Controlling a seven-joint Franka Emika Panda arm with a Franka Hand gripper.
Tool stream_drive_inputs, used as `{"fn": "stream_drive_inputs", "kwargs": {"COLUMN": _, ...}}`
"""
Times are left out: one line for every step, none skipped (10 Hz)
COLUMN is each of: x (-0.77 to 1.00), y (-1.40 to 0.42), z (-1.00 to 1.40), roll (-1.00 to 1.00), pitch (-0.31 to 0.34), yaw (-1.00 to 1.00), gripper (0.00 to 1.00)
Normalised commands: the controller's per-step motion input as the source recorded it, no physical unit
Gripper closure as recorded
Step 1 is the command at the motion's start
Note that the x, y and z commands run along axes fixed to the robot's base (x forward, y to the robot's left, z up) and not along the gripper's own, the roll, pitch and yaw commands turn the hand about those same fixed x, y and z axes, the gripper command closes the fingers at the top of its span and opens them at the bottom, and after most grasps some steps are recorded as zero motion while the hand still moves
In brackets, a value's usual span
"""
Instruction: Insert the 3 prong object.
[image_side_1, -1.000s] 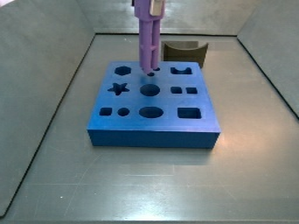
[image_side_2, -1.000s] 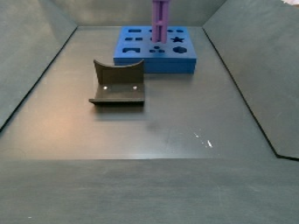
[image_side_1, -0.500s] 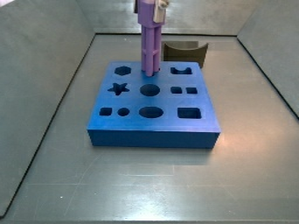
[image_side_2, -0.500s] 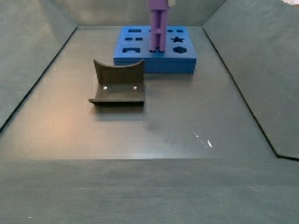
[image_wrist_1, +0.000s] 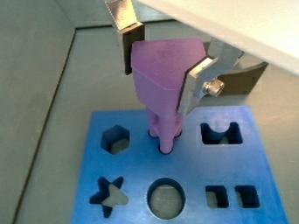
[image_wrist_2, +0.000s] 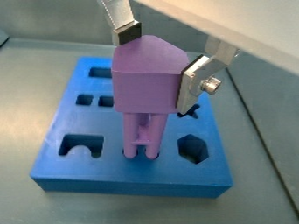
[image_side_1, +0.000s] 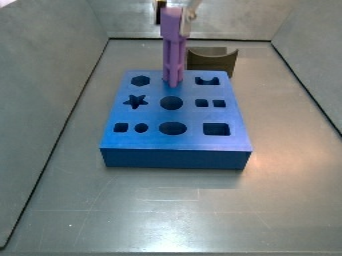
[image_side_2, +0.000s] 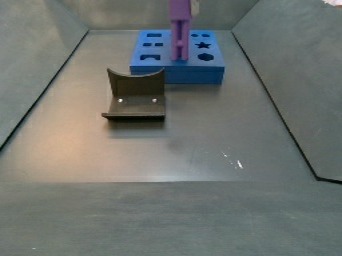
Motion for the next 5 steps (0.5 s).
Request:
{"fn": "stream_drive_inputs", "kwargs": {"x": 0.01, "y": 0.00, "z": -0.49, "roll": 0.03, "pitch": -0.013, "yaw": 0.16, "gripper": 1.00}}
{"fn": "stream_drive_inputs", "kwargs": {"x": 0.05, "y": 0.00, "z": -0.48, "roll": 0.01, "pitch": -0.006, "yaw": 0.11, "gripper": 1.00}}
{"fn": "stream_drive_inputs", "kwargs": {"x": 0.00, "y": 0.00, "z": -0.43, "roll": 0.00, "pitch": -0.013, "yaw": 0.03, "gripper": 1.00}}
{"fn": "stream_drive_inputs", "kwargs": {"x": 0.00, "y": -0.05, "z": -0.10, "roll": 0.00, "pitch": 0.000, "yaw": 0.00, "gripper": 1.00}}
{"fn": "stream_drive_inputs", "kwargs": {"x": 0.00, "y": 0.00, "z": 0.00, "roll": 0.00, "pitch": 0.000, "yaw": 0.00, "gripper": 1.00}}
